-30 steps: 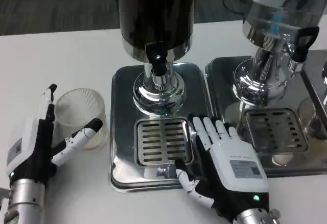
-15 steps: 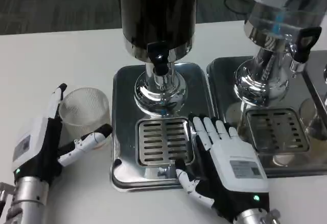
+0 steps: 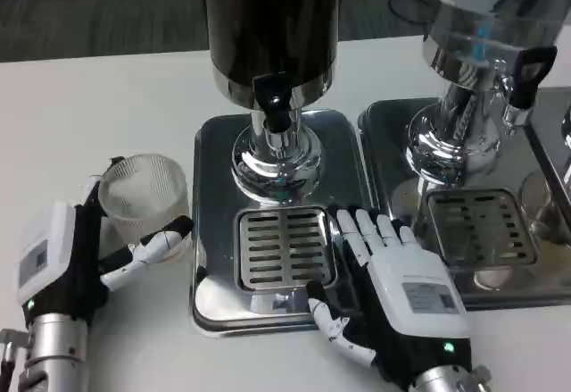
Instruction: Grasp the cup under the faucet to collect the drink, then remove the cup.
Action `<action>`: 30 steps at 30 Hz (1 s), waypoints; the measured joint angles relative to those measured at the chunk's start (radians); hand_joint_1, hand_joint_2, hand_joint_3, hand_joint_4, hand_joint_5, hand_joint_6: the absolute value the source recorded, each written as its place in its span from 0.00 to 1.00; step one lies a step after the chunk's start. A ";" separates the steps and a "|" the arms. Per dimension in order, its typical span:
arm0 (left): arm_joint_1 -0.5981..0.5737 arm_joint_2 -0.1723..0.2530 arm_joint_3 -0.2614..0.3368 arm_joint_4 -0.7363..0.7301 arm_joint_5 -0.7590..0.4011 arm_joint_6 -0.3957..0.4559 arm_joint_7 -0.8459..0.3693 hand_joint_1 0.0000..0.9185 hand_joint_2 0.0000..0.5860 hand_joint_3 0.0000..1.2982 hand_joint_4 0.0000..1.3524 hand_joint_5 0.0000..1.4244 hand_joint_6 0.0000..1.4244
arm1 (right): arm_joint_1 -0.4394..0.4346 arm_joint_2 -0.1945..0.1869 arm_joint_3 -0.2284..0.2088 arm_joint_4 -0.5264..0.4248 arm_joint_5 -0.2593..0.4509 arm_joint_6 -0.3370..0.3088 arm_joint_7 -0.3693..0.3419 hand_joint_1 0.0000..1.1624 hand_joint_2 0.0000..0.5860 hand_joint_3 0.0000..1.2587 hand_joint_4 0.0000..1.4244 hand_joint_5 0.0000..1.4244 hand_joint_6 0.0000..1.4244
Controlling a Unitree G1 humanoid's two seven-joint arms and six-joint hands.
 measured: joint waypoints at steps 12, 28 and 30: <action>-0.015 -0.006 -0.019 0.049 0.010 -0.044 0.081 0.43 0.17 0.35 0.46 0.61 0.67 | 0.000 0.000 -0.001 0.000 0.007 0.000 0.002 0.22 0.71 0.02 0.00 0.00 0.02; -0.011 -0.007 -0.051 0.057 0.071 -0.040 0.179 0.44 0.18 0.37 0.46 0.62 0.68 | -0.003 -0.010 -0.003 0.000 0.010 0.000 0.003 0.22 0.73 0.02 0.00 0.00 0.03; -0.010 -0.007 -0.052 0.058 0.074 -0.039 0.185 0.44 0.18 0.37 0.46 0.62 0.68 | -0.004 -0.010 -0.003 0.000 0.011 0.000 0.003 0.22 0.73 0.02 0.00 0.00 0.03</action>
